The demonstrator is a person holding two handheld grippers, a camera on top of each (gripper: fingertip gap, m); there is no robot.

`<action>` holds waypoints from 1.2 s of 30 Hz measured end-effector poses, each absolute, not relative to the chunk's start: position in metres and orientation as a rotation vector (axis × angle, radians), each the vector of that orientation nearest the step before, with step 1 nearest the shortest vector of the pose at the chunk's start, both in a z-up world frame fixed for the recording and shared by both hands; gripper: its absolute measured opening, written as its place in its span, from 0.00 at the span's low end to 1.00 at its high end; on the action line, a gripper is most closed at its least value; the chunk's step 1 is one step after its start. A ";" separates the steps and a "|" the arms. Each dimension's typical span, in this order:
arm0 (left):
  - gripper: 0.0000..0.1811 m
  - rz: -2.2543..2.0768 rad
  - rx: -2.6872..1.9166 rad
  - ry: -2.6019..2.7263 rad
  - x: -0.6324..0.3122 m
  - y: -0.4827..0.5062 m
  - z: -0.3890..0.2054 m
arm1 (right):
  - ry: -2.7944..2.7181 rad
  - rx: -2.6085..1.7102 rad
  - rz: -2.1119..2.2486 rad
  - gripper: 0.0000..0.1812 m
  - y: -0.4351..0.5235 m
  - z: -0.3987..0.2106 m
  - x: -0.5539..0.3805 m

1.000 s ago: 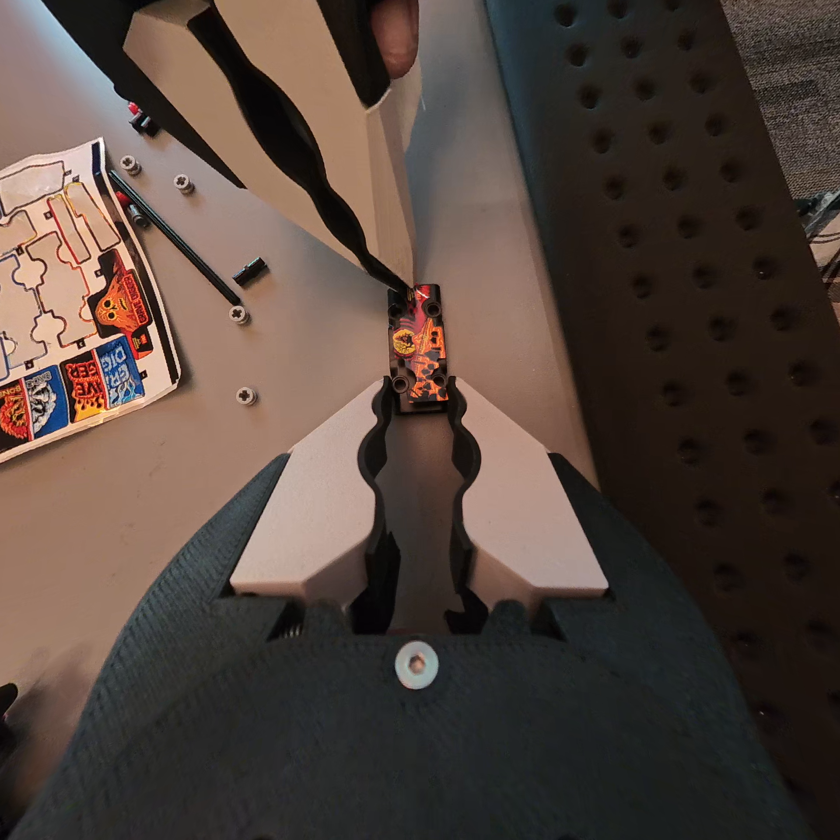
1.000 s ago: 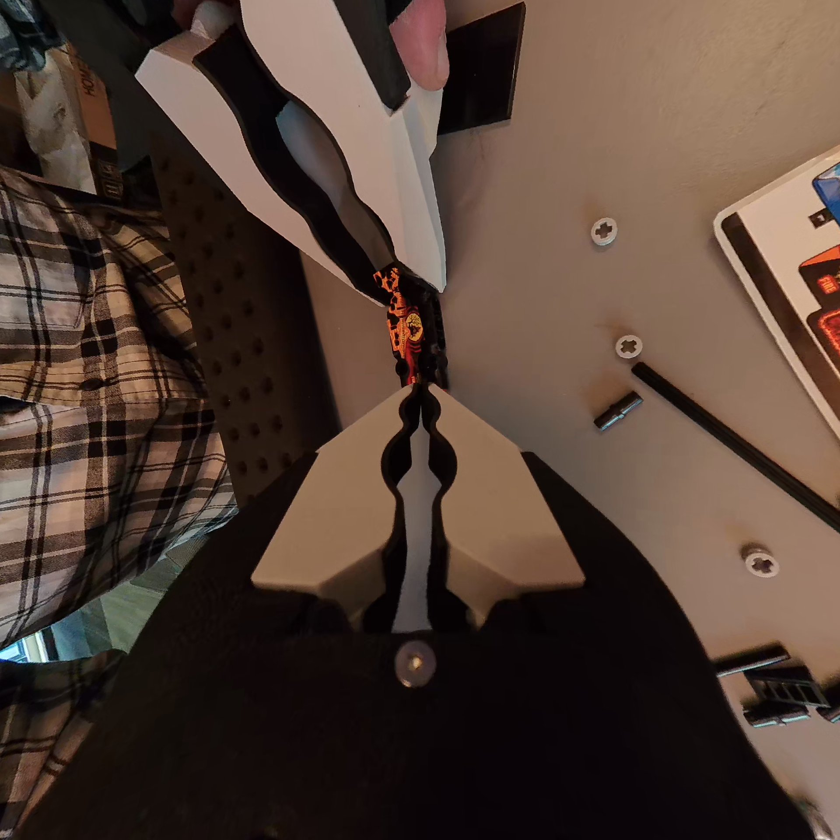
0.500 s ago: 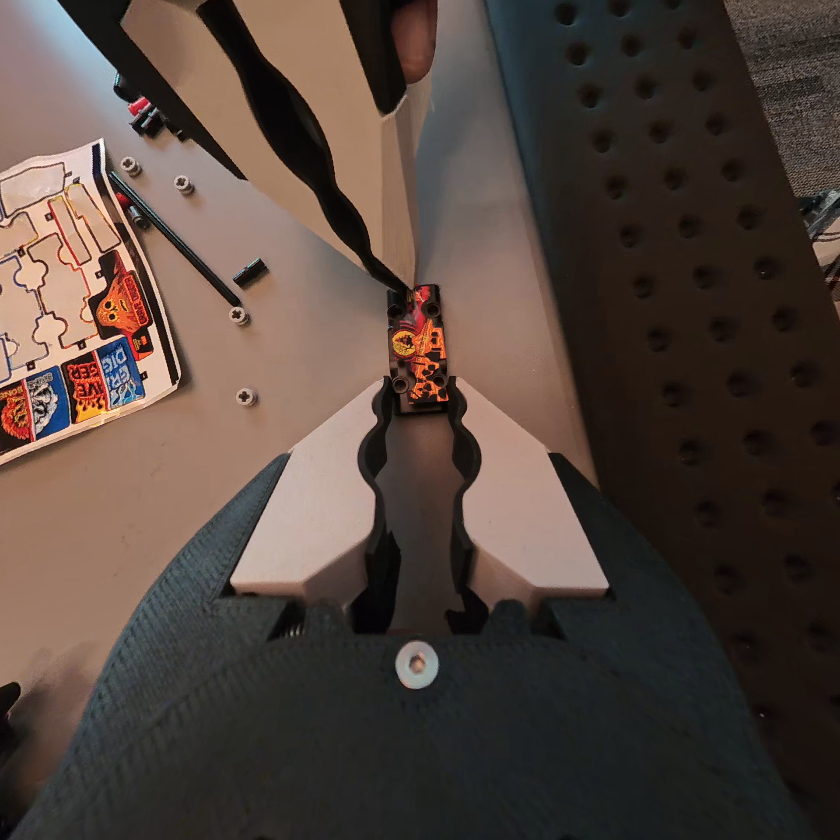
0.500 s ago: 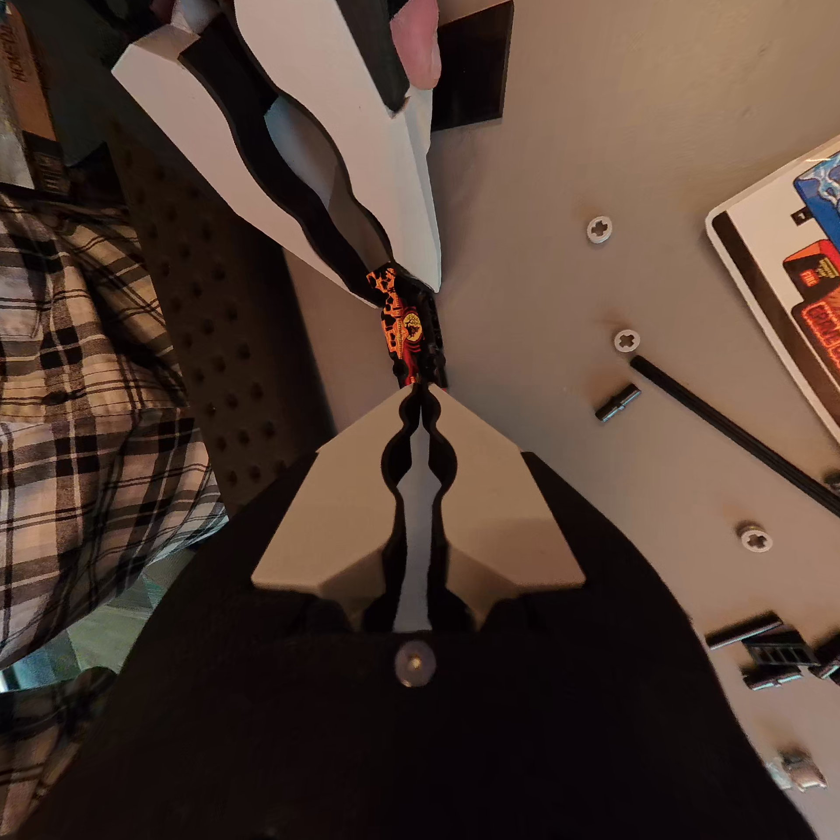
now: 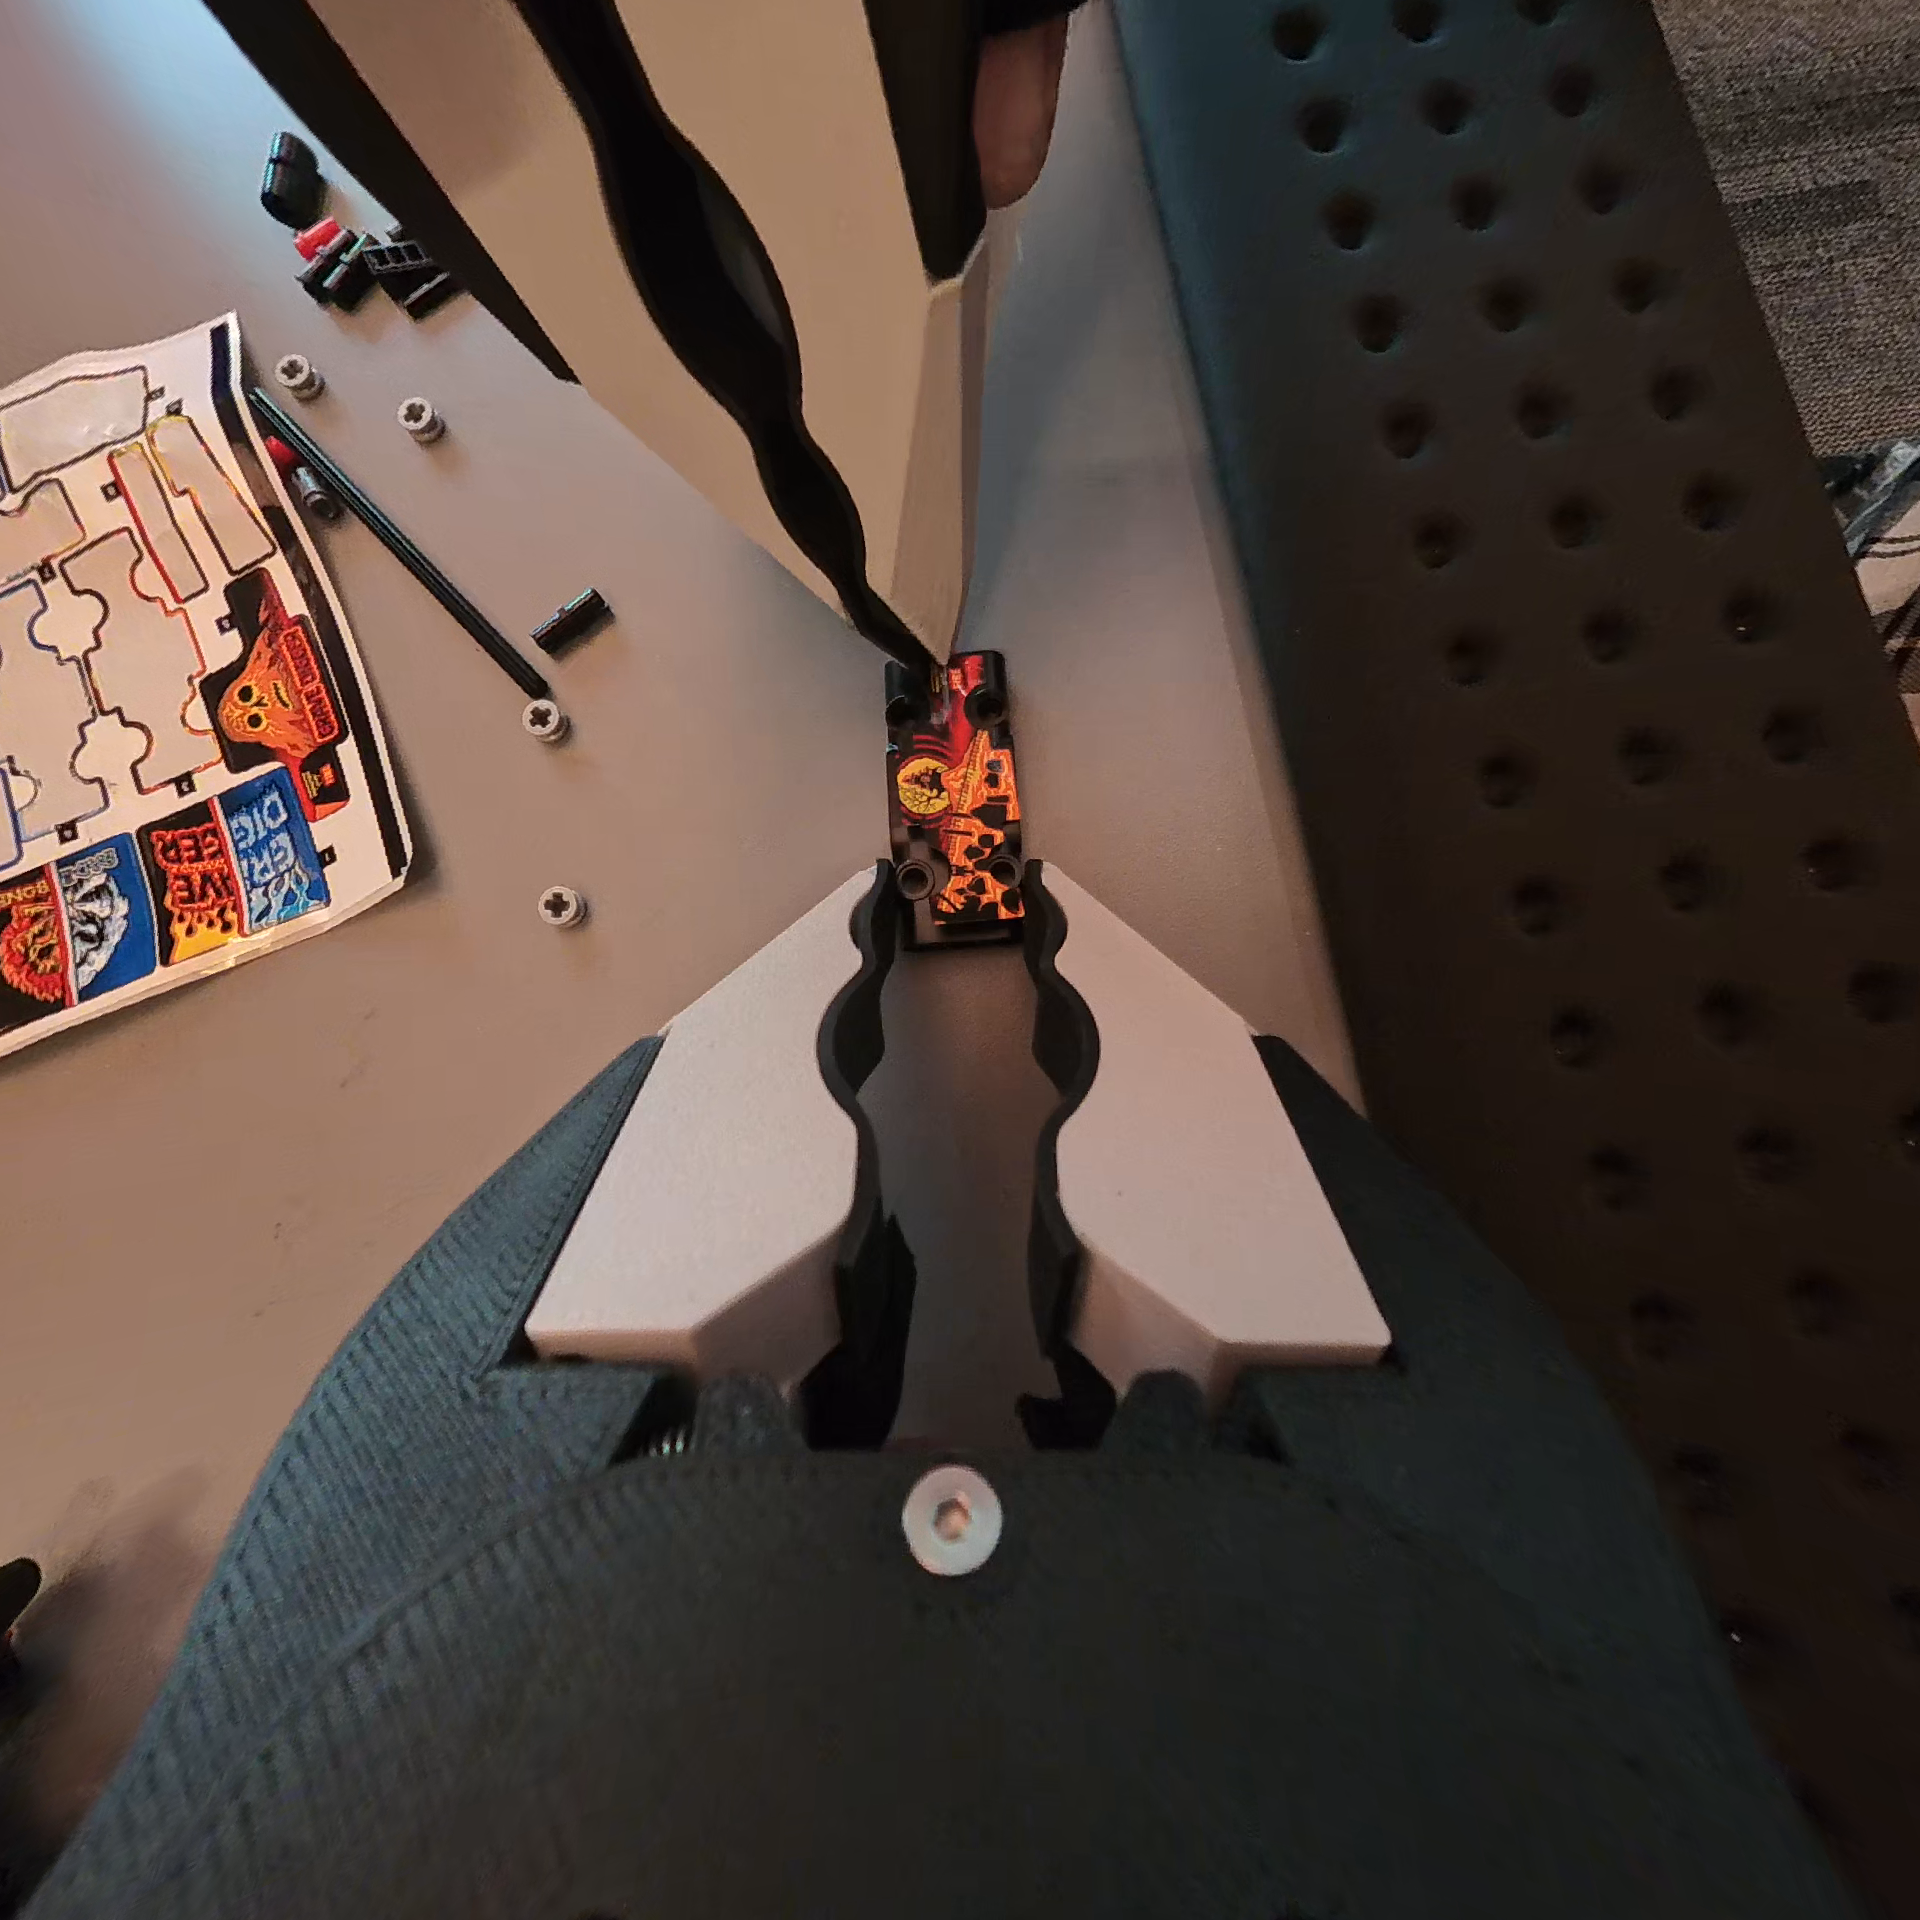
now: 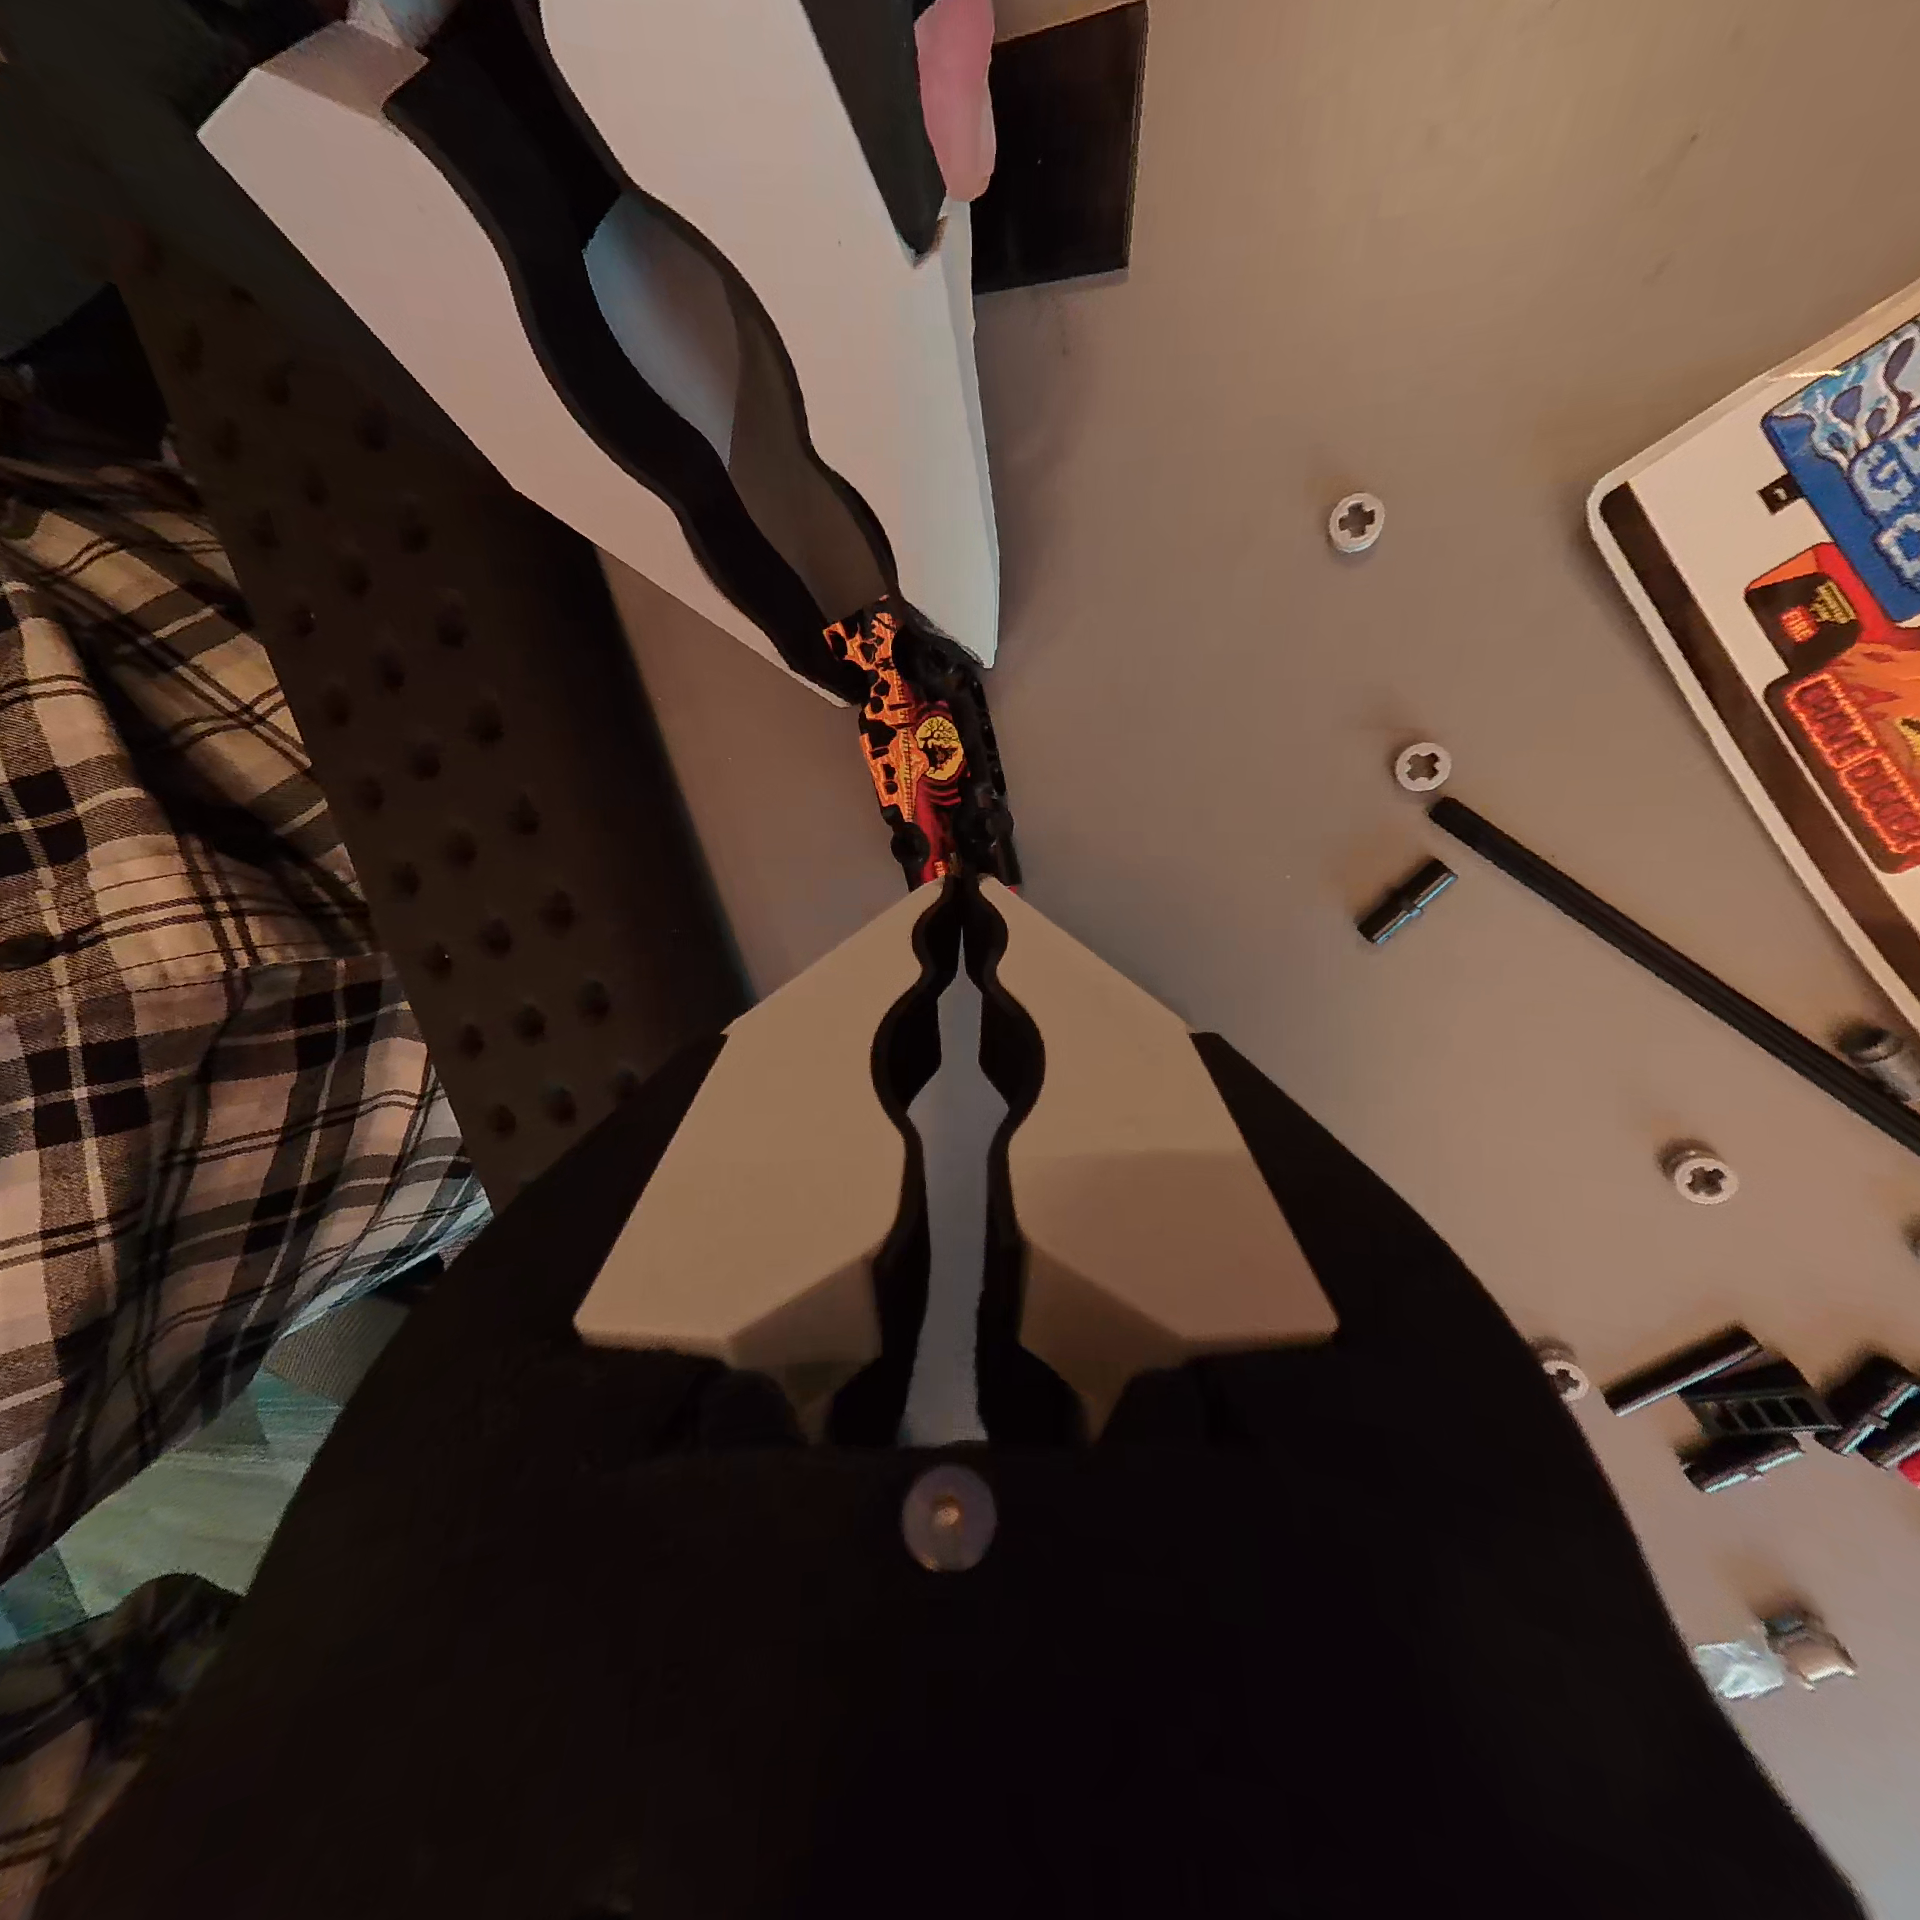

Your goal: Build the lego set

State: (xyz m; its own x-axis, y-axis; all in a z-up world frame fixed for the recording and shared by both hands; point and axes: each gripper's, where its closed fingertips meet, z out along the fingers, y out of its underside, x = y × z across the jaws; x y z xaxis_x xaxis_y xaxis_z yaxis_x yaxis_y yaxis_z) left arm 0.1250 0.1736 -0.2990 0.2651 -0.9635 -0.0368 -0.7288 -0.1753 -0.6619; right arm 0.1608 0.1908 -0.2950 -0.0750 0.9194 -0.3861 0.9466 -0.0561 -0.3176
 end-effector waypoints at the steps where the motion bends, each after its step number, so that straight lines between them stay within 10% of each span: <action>1: 0.13 -0.536 -1.971 1.524 0.125 0.174 -0.299 | 2.122 2.104 -0.792 0.00 0.191 -0.295 0.161; 36: 0.14 -0.780 -2.019 1.387 0.129 0.172 -0.282 | 2.150 2.111 -0.771 0.00 0.186 -0.294 0.155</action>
State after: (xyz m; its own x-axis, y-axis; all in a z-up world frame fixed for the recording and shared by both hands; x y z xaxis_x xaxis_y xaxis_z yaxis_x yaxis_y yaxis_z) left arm 0.1293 0.1719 -0.2816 0.2945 -0.9443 0.1470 -0.6163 -0.3052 -0.7259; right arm 0.1549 0.1857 -0.2943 -0.0786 0.9304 -0.3581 0.9459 -0.0438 -0.3215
